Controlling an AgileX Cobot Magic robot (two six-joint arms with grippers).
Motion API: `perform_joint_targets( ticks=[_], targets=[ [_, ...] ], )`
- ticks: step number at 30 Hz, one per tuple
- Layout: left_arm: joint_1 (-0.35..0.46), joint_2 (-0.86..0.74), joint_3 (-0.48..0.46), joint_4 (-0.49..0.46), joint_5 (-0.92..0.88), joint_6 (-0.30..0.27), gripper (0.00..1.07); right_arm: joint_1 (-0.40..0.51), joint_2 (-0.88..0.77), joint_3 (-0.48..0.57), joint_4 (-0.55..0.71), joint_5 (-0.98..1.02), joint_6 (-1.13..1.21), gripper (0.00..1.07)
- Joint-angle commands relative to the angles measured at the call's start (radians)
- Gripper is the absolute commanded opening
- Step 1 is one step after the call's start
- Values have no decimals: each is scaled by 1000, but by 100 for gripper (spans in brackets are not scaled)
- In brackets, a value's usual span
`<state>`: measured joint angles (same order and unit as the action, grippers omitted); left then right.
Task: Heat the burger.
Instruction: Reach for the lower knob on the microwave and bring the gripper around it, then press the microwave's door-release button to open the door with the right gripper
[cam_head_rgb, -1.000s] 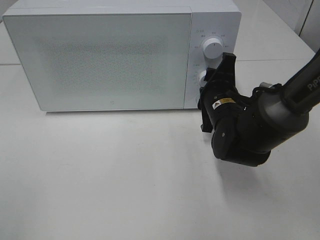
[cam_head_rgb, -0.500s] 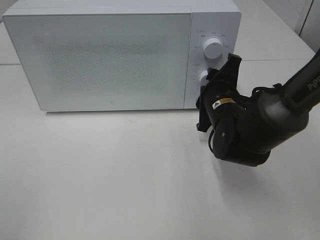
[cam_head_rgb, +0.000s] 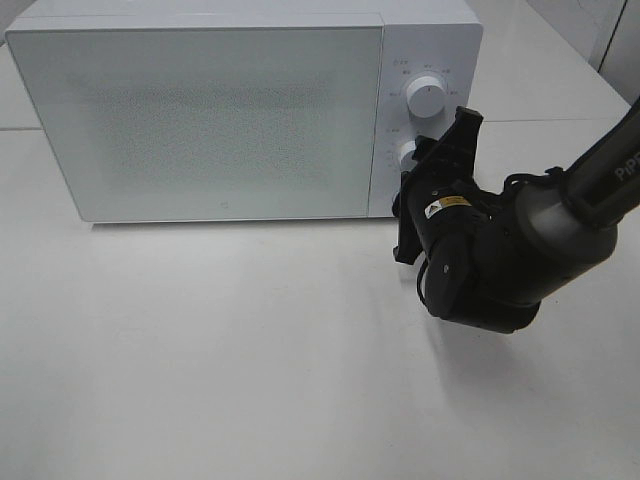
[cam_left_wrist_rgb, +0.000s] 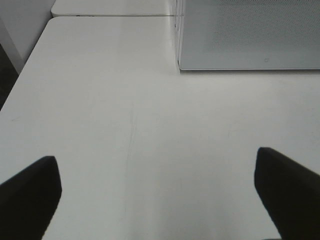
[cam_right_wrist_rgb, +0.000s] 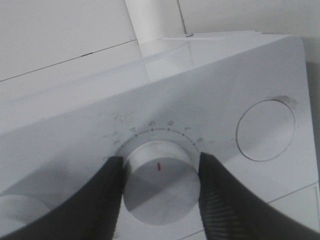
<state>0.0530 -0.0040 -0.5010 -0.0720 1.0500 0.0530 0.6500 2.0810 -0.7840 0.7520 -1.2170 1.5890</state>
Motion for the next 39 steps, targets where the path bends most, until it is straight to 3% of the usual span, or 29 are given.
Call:
perform_joint_targets(
  ticks=[1,10,12,15,17,22,33,39],
  targets=[
    [1,-24,4,-4,-14,-2,100,12,-6,-21,-43,-141,-44,18],
    [1,-24,4,-4,-14,-2,100,12,-9,-21,20,-144,-71,33],
    [1,-24,4,-4,-14,-2,100,12,-9,-21,38,-144,-78,44],
    [1,-24,4,-4,-14,-2,100,12,-9,-21,39,-144,-86,47],
    [1,-24,4,-4,-14,-2,100,12,-9,-20,39,-143,-98,58],
    [1,-24,4,-4,-14,-2,100,14,-12,-15,8,-140,-107,72],
    [1,-24,4,-4,-14,-2,100,26,-89,86,-78,-74,-239,72],
    [1,-24,4,-3,-14,-2,100,24,-174,156,-153,38,-424,72]
  ],
)
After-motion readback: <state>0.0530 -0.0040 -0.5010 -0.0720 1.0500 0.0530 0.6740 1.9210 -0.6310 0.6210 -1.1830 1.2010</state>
